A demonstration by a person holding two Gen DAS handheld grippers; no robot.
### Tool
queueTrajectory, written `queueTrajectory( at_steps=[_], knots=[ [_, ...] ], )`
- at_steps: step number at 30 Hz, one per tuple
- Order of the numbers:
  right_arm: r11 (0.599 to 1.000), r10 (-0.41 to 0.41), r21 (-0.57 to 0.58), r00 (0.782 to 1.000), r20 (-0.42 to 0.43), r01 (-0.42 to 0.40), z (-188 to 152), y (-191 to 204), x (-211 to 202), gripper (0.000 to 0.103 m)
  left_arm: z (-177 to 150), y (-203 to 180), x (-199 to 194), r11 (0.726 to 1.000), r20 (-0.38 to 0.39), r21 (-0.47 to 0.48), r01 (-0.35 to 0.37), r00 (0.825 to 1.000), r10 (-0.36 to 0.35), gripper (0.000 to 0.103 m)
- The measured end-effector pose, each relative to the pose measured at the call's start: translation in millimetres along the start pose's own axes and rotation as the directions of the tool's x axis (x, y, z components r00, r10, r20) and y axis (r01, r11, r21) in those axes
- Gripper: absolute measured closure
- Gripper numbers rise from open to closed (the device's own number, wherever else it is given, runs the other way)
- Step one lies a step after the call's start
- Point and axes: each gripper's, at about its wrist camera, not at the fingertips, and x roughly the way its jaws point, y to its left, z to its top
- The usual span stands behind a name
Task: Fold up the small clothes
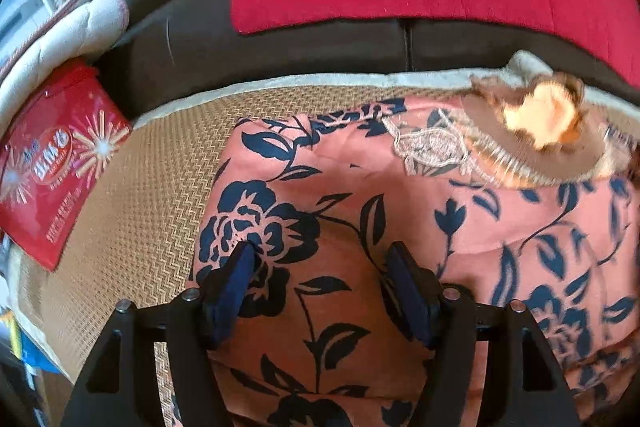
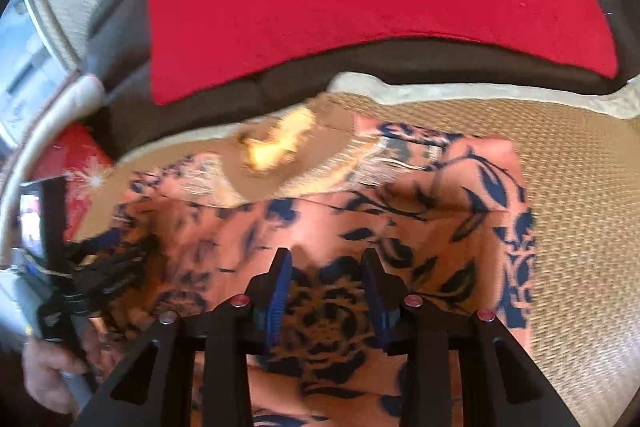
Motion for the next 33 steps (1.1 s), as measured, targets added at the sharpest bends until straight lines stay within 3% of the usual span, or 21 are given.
queueTrajectory(
  at_steps=[2,6,10,12,14,20,23,27,30,33],
  knots=[
    [0.999,0.026,-0.027,1.0,-0.002,-0.026,0.1,8.8,-3.5,0.064,0.1,4.1,-16.4,0.999,0.013,-0.022,0.027,1.0,-0.027,0.033],
    [0.994,0.093,-0.049,0.993,-0.065,-0.097,-10.0,22.6,-6.0,0.064,-5.4,13.5,-32.8,1.0,0.049,-0.016,-0.017,0.999,0.018,0.033],
    [0.994,0.055,-0.091,0.988,-0.143,-0.068,-28.0,28.1,8.4,0.06,-26.8,12.8,-26.4,0.997,0.012,0.05,-0.066,0.998,0.065,0.033],
    [0.993,0.046,-0.105,0.99,-0.135,-0.061,-33.0,28.5,6.1,0.059,-35.6,13.8,-24.1,0.996,0.013,0.075,-0.051,0.999,0.05,0.033],
    [0.993,0.06,-0.097,0.989,-0.132,-0.073,-33.4,27.5,-2.4,0.049,-41.2,18.9,-38.7,0.996,0.036,0.083,-0.039,0.999,0.036,0.033],
    [0.991,0.13,-0.025,0.99,-0.059,-0.131,-50.5,1.9,-50.8,0.042,-73.1,49.3,-84.5,0.999,0.115,0.024,0.042,0.992,-0.044,0.033],
    [0.99,0.141,0.004,0.989,-0.034,-0.141,-71.0,-14.8,-79.8,0.035,-100.2,76.5,-100.5,0.998,0.144,-0.024,0.055,0.988,-0.051,0.033],
    [0.979,0.18,0.096,0.984,-0.01,-0.178,-121.7,-46.1,-121.6,0.034,-171.7,115.9,-127.8,0.988,0.159,-0.108,0.109,0.983,-0.091,0.033],
    [0.98,0.174,0.113,0.983,-0.059,-0.166,-161.5,-65.3,-144.5,0.031,-216.1,132.8,-136.5,0.979,0.133,-0.14,0.146,0.983,-0.128,0.032],
    [0.988,0.142,0.09,0.977,-0.16,-0.128,-202.6,-78.8,-153.9,0.031,-247.9,143.1,-123.9,0.979,0.045,-0.136,0.15,0.988,-0.145,0.032]
  ],
)
